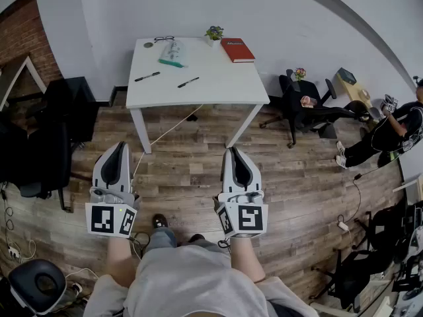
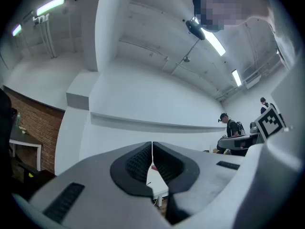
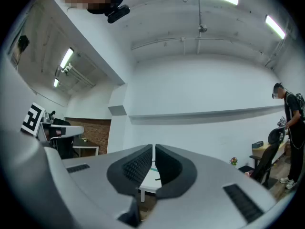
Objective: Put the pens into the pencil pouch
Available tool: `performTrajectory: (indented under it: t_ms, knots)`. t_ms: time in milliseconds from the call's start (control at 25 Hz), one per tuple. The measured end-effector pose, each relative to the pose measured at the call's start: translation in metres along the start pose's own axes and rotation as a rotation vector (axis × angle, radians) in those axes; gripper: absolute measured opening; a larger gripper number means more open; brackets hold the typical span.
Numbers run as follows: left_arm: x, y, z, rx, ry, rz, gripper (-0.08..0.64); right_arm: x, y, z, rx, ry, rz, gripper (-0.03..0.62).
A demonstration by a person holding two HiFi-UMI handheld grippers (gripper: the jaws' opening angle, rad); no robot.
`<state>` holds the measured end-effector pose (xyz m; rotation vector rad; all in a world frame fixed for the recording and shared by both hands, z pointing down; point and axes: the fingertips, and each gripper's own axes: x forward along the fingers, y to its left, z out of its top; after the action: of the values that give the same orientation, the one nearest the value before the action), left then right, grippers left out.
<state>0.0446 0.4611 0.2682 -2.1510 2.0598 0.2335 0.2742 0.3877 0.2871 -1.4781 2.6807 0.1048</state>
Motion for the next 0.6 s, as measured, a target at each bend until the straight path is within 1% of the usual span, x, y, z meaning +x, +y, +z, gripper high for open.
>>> performTrajectory:
  t_ms: [240, 440, 520, 600]
  knots:
    - [0.006, 0.009, -0.001, -0.003, 0.002, 0.005, 0.028, 0.011, 0.005, 0.002, -0.01, -0.003, 0.013, 0.04]
    - [0.018, 0.025, -0.003, -0.006, -0.003, 0.001, 0.028, 0.027, 0.011, 0.0, -0.006, -0.004, -0.003, 0.04]
    - [0.024, 0.033, -0.003, -0.005, -0.008, -0.003, 0.028, 0.036, 0.015, 0.002, -0.006, -0.015, 0.001, 0.04]
    - [0.03, 0.042, -0.003, -0.002, -0.01, -0.004, 0.028, 0.045, 0.022, 0.006, -0.006, -0.04, 0.022, 0.04]
